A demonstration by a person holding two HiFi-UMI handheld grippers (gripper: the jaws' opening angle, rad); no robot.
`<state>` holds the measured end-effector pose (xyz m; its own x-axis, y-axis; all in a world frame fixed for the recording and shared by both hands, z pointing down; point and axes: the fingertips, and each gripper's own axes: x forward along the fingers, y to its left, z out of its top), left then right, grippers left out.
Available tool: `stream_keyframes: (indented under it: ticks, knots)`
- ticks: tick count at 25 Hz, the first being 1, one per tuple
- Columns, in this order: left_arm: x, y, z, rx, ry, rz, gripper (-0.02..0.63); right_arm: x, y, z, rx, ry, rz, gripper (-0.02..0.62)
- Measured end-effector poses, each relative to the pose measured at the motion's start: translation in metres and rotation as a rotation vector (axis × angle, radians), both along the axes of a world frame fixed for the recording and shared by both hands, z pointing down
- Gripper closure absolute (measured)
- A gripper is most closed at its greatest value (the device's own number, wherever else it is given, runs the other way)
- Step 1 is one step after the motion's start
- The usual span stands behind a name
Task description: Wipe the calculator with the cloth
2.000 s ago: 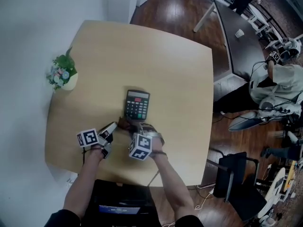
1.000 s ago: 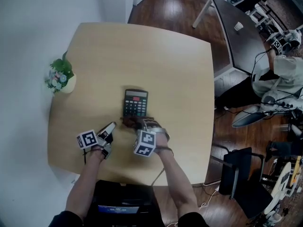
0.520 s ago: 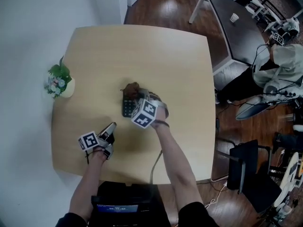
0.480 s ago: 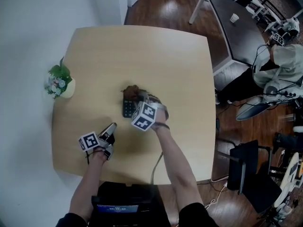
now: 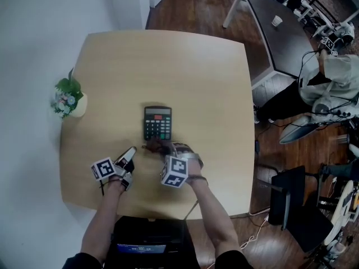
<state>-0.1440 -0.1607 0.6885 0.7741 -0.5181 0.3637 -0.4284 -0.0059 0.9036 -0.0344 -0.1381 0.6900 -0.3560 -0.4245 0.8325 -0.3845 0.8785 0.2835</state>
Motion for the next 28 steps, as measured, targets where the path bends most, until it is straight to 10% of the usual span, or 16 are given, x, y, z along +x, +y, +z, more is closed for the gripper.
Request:
stream_keyframes:
  ticks: [7, 22, 28]
  knots:
    - [-0.002, 0.0, 0.001, 0.005, -0.014, -0.006, 0.538, 0.06, -0.129, -0.059, 0.212, -0.085, 0.283, 0.509]
    - [-0.003, -0.001, 0.0, 0.028, -0.029, 0.007, 0.538, 0.026, -0.005, 0.009, 0.007, 0.132, -0.046, 0.509]
    - [-0.004, -0.001, 0.002, 0.019, -0.038, 0.006, 0.538, 0.052, -0.073, -0.039, 0.111, -0.049, 0.19, 0.509]
